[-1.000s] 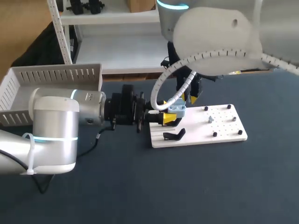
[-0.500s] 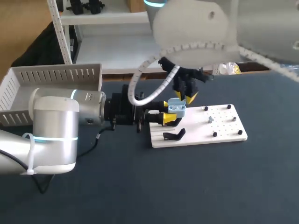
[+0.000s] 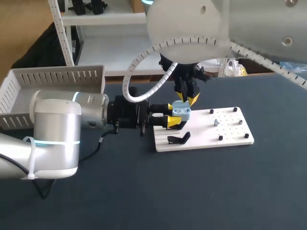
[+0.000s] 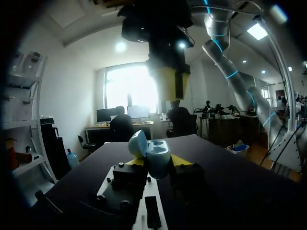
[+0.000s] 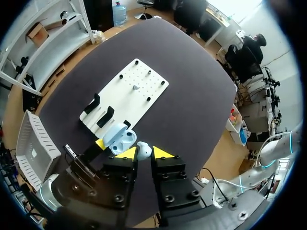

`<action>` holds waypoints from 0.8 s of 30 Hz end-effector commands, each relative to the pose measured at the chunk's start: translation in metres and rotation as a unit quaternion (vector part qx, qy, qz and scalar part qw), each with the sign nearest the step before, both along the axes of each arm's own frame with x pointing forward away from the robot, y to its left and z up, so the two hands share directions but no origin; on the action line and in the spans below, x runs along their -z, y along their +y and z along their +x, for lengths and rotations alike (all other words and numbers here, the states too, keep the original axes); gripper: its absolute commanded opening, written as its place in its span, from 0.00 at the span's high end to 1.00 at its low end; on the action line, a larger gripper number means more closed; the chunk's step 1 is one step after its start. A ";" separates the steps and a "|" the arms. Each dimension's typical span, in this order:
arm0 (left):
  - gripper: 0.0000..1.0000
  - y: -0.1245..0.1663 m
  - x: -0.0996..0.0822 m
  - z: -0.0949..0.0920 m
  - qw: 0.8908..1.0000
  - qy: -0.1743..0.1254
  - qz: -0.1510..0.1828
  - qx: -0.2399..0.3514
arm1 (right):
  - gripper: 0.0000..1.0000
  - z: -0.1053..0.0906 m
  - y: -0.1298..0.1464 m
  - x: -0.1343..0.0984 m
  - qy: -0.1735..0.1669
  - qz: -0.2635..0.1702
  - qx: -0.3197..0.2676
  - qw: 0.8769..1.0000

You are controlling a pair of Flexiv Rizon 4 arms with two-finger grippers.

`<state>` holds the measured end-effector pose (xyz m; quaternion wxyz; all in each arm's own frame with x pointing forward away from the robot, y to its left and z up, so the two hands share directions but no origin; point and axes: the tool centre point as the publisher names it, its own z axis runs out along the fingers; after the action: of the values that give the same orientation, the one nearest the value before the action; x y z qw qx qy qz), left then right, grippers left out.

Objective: Pick up each earbud case from the left stands, insert the matching earbuds, close the lid, and place the case in the box.

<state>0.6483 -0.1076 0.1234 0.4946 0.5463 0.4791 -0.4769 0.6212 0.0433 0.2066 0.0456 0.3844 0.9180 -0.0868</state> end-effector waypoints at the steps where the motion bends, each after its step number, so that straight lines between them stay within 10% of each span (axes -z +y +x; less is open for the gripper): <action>1: 1.00 0.000 0.001 0.001 1.000 -0.001 -0.001 0.000 | 1.00 0.000 0.003 0.001 0.008 0.002 0.007 1.000; 24: 1.00 0.000 0.005 0.002 1.000 -0.002 0.027 -0.002 | 1.00 0.005 0.005 0.012 0.033 -0.004 0.038 0.999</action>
<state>0.6495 -0.1063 0.1158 0.4857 0.5587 0.4885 -0.4619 0.6249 0.0489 0.1940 0.0159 0.4150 0.9038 -0.1035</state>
